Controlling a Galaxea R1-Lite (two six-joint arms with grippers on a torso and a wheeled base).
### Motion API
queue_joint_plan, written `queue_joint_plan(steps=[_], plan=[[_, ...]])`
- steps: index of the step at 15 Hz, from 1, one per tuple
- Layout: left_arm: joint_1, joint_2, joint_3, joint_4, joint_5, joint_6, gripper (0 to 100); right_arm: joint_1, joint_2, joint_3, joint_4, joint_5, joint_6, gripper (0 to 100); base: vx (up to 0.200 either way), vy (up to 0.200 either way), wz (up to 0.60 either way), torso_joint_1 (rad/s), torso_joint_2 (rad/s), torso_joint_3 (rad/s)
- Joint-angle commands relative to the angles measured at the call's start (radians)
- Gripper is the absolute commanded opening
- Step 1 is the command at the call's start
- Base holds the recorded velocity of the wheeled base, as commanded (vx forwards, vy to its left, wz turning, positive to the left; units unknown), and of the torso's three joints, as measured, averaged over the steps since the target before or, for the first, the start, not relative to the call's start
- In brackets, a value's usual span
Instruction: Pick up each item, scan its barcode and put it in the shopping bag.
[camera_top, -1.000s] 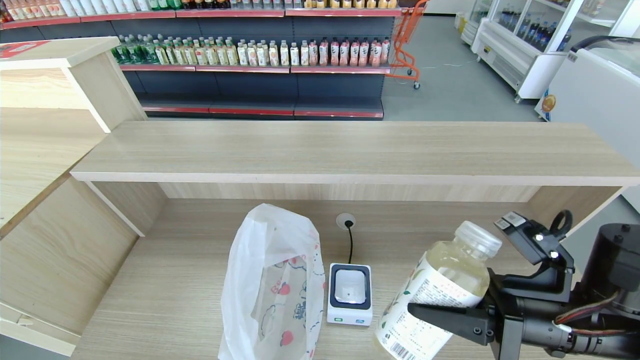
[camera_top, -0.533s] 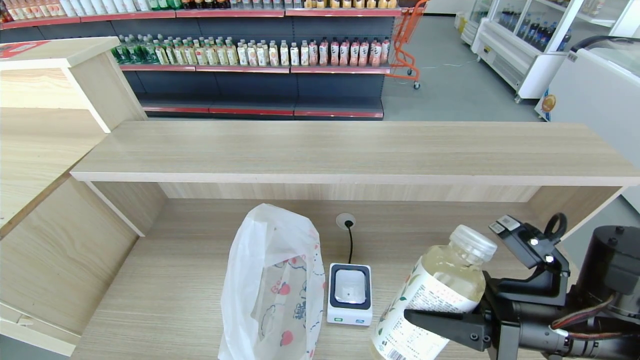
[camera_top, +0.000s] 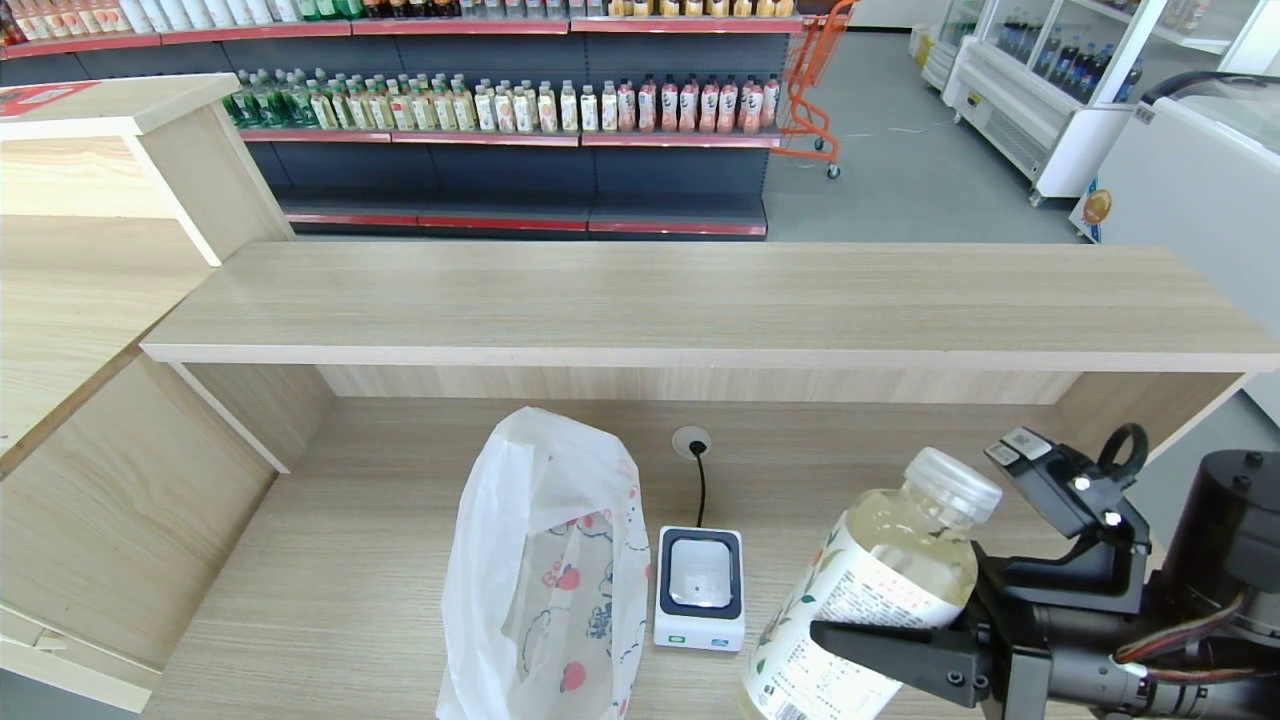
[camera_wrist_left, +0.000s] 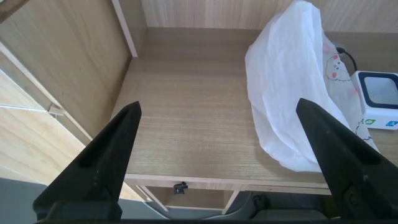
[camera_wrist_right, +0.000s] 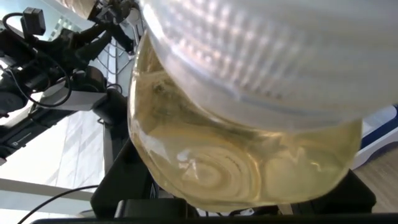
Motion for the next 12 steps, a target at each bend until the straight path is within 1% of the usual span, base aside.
queue_joint_plan(steps=[1, 4, 5, 6, 7, 8, 10, 12], plan=[[0.000, 0.001, 0.000, 0.000, 0.000, 0.000, 100, 0.002, -0.009, -0.004, 0.003, 0.000, 0.000, 0, 0.000, 0.000, 0.00, 0.000, 0.00, 0.000], [0.000, 0.000, 0.000, 0.000, 0.000, 0.000, 100, -0.001, -0.004, -0.002, 0.004, -0.007, -0.005, 0, 0.000, 0.000, 0.00, 0.000, 0.00, 0.000], [0.000, 0.000, 0.000, 0.000, 0.000, 0.000, 100, -0.024, 0.022, -0.004, 0.000, -0.044, -0.069, 0, 0.000, 0.000, 0.00, 0.000, 0.00, 0.000], [0.000, 0.000, 0.000, 0.000, 0.000, 0.000, 100, -0.063, 0.051, -0.004, -0.002, -0.056, -0.140, 0, 0.000, 0.000, 0.00, 0.000, 0.00, 0.000], [0.000, 0.000, 0.000, 0.000, 0.000, 0.000, 100, -0.139, 0.122, -0.007, -0.017, -0.056, -0.293, 0, 0.000, 0.000, 0.00, 0.000, 0.00, 0.000], [0.000, 0.000, 0.000, 0.000, 0.000, 0.000, 100, -0.201, 0.180, -0.011, -0.051, -0.055, -0.393, 0, 0.000, 0.000, 0.00, 0.000, 0.00, 0.000], [0.000, 0.000, 0.000, 0.000, 0.000, 0.000, 100, -0.259, 0.303, -0.024, -0.194, -0.056, -0.516, 0, 0.000, 0.000, 0.00, 0.000, 0.00, 0.000], [0.000, 0.000, 0.000, 0.000, 0.000, 0.000, 100, -0.277, 0.378, -0.024, -0.319, -0.053, -0.646, 0, 0.000, 0.000, 0.00, 0.000, 0.00, 0.000]])
